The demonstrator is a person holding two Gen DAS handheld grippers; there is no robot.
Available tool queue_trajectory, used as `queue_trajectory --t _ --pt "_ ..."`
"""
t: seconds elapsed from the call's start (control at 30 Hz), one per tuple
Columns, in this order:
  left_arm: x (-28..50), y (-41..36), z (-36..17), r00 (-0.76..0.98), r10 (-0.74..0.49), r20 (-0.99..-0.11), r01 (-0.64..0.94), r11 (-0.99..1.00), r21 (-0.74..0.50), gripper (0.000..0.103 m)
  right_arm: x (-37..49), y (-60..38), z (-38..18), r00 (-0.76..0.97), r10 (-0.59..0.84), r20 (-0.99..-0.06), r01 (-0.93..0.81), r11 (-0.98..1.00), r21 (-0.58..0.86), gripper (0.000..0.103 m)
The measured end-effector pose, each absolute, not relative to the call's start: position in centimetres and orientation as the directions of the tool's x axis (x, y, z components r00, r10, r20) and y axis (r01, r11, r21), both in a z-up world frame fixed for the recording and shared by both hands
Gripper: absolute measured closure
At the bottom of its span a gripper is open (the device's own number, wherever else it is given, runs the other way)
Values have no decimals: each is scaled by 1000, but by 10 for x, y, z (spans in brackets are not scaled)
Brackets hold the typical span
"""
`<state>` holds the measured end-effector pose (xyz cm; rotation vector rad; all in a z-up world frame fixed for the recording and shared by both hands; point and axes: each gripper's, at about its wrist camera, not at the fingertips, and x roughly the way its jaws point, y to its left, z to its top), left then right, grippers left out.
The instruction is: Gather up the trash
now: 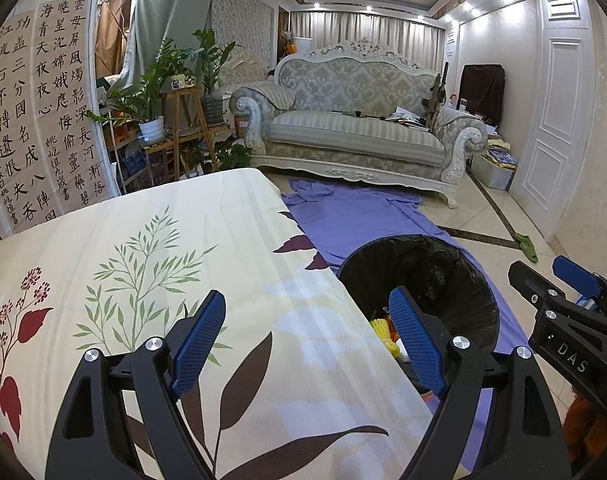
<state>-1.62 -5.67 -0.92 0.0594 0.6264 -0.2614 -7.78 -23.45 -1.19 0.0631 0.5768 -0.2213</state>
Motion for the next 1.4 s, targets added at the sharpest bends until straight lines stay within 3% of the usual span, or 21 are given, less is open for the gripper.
queue_trajectory --t 1.13,1.4 --pt "-22 -70 -14 778 -252 -576 296 955 -19 22 -78 -233 -11 813 -189 -551 223 975 -5 36" --pt "-23 -70 -12 780 -267 -566 287 956 -56 17 -78 -232 -10 812 -190 -551 223 975 -7 36"
